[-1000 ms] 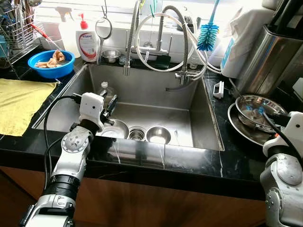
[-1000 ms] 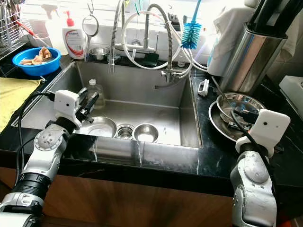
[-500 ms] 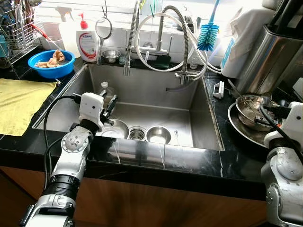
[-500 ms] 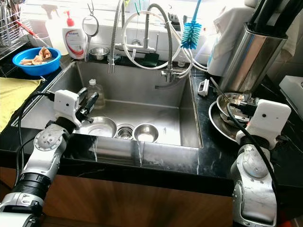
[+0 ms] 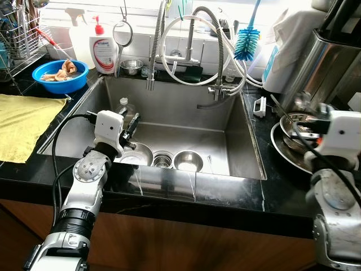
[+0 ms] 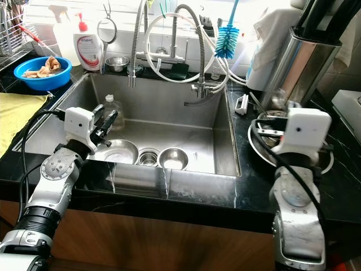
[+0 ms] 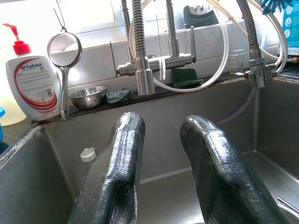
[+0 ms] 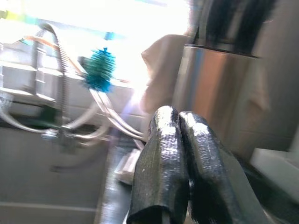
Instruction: Kitchen organization
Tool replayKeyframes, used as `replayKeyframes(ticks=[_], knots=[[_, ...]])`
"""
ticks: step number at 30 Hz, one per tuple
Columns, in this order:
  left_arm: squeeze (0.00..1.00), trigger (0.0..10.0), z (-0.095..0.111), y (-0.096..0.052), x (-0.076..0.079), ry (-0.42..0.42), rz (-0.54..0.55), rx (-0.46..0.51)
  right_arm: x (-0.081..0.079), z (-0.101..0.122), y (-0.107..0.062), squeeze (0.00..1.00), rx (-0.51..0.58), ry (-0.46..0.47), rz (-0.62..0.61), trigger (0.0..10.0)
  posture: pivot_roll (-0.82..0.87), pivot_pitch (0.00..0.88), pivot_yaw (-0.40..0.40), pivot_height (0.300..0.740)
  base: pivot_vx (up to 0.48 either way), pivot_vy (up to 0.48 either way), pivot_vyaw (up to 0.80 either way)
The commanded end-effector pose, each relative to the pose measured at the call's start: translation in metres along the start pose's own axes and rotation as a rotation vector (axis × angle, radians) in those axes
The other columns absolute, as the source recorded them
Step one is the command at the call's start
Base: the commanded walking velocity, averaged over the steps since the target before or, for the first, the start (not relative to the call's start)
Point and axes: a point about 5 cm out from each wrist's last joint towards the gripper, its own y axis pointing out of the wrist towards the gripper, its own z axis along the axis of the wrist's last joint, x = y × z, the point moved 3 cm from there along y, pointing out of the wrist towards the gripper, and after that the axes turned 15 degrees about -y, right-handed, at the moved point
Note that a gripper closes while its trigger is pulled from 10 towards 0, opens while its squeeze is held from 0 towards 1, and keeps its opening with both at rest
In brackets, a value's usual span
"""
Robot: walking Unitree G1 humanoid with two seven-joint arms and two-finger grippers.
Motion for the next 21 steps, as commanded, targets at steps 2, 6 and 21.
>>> replayKeyframes(ticks=[2,6,21], knots=[[0.0,10.0,0.006,0.004,0.005,0.006,-0.014,0.026,-0.019,0.019,0.001,0.0,0.082,0.064,0.136,10.0,0.11,0.0,-0.08,0.74,0.0,0.0,0.0],[0.0,10.0,0.005,0.004,0.006,0.003,-0.014,0.027,-0.039,0.015,0.003,0.0,0.074,0.082,0.275,10.0,0.11,0.0,-0.088,0.74,0.0,0.0,0.0],[0.0,10.0,0.004,0.005,0.008,-0.005,0.005,0.027,-0.1,-0.028,0.032,0.0,-0.107,0.131,0.526,10.0,0.12,0.0,-0.106,0.74,0.0,0.0,0.0]])
